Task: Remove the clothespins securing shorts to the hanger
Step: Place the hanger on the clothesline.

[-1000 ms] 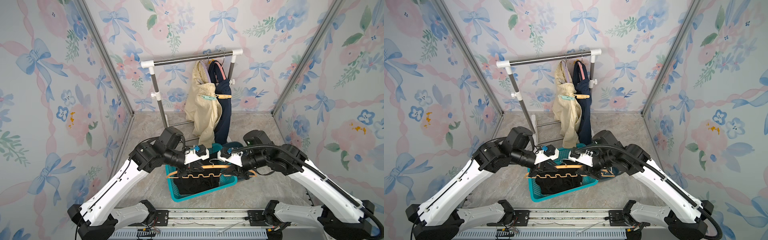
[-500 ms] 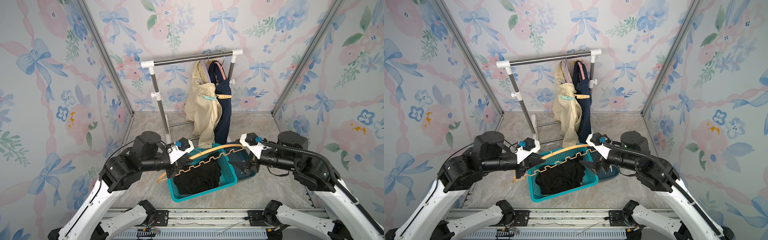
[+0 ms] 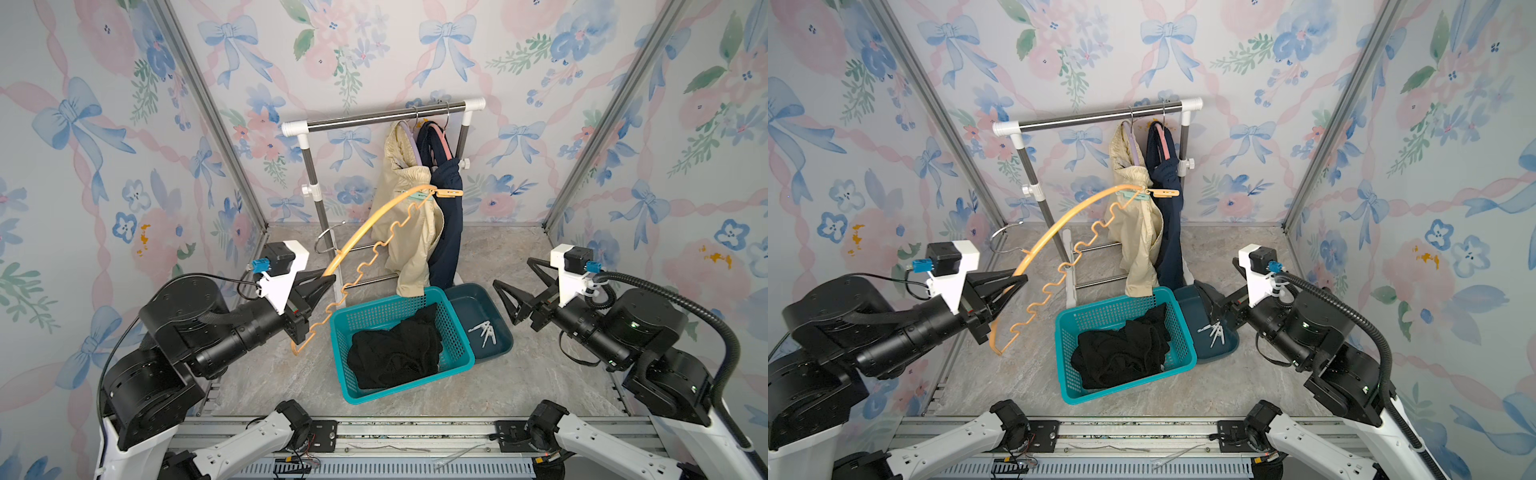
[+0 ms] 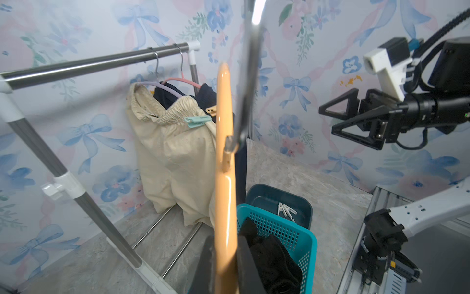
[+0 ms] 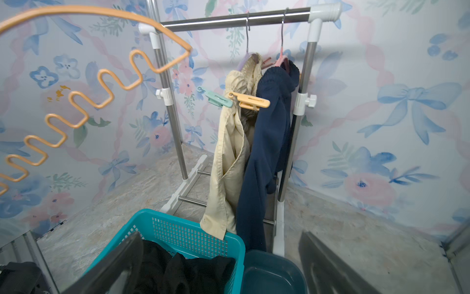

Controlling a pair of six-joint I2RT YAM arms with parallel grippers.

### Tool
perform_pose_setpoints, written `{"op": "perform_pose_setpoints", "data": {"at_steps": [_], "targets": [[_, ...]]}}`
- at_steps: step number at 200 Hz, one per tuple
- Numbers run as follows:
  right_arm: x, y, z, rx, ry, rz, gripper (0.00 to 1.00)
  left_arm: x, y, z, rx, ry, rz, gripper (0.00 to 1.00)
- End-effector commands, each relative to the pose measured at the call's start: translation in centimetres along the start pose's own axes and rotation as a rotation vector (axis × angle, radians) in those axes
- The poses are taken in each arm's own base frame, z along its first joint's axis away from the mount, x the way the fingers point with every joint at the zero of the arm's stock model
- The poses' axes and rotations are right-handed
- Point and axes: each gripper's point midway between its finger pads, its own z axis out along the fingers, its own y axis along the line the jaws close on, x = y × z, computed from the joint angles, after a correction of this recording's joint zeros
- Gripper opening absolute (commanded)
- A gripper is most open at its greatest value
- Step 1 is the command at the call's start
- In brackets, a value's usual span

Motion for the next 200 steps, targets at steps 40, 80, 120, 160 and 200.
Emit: {"op": "perform_pose_setpoints", "data": {"at_steps": [40,80,120,160,200], "targets": [[4.2,-2.4,2.1,0.159,0.115,0.103,0.97,-2.0,4.8,0.7,-0.278,-0.033,-0.09,0.0],[6.0,-2.7,2.6,0.179,0.152,0.115,0.96,-1.0,5.1,3.6,-0.301,0.055,-0.106,0.0],[7.3,-2.9,2.8,0.191,0.181,0.118,0.97,0.5,5.1,6.4,-0.299,0.122,-0.135,0.0],[8.0,-2.9,2.6,0.186,0.189,0.114,0.97,2.5,6.5,9.1,-0.294,0.192,-0.217,0.0],[8.6,-2.9,2.2,0.178,0.186,0.11,0.97,2.9,8.9,12.8,-0.295,0.203,-0.274,0.0]]}}
